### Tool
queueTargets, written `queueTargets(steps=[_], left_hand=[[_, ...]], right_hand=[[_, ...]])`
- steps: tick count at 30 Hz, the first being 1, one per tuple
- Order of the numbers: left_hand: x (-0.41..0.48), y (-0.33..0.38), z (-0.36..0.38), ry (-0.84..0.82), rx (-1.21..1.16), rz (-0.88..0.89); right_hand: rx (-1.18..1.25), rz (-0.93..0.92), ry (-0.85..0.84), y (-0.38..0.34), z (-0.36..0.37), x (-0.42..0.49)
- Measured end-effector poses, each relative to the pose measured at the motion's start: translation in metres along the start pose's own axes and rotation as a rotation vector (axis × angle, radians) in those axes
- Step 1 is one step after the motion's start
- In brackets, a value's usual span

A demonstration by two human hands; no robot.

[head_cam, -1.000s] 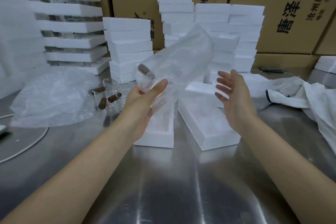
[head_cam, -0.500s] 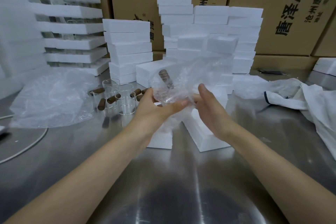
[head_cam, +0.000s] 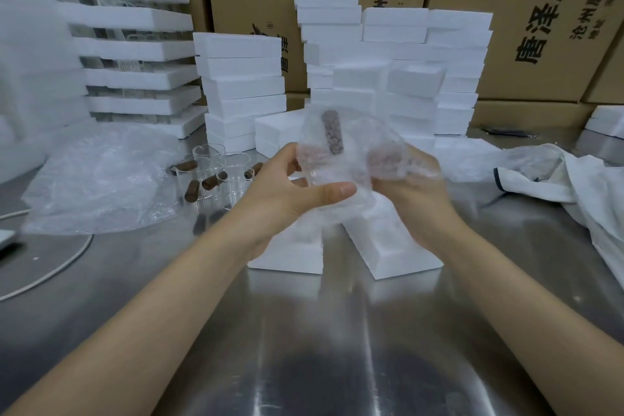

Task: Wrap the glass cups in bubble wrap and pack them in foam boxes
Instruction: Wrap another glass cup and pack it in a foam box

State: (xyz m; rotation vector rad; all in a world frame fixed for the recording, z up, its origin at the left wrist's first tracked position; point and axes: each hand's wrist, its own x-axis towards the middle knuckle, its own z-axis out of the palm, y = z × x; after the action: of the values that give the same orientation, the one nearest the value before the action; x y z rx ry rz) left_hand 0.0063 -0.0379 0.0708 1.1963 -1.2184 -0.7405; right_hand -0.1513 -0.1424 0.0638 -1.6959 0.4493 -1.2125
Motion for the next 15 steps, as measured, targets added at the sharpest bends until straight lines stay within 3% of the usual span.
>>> queueTargets(steps=[4,7,9,12,15], left_hand=[[0.002,-0.002,-0.003,0.111,-0.013,0.041],[0.003,-0.005,-0.002,0.133,0.003,0.036],[0.004,-0.008,-0.001,0.131,0.008,0.031],[0.005,-0.012,0.003,0.084,0.017,0.052],[0.003,-0.012,0.004,0.035,0.039,0.072]], right_hand=[[-0.007,-0.024,-0.198,0.002,0.011,-0.006],[0.092,0.108,-0.281,0.002,0.014,-0.007],[0.153,0.165,-0.269,0.002,0.016,-0.007],[0.215,0.207,-0.121,0.004,0.016,-0.005],[0.099,0.173,-0.039,0.004,0.019,-0.009]])
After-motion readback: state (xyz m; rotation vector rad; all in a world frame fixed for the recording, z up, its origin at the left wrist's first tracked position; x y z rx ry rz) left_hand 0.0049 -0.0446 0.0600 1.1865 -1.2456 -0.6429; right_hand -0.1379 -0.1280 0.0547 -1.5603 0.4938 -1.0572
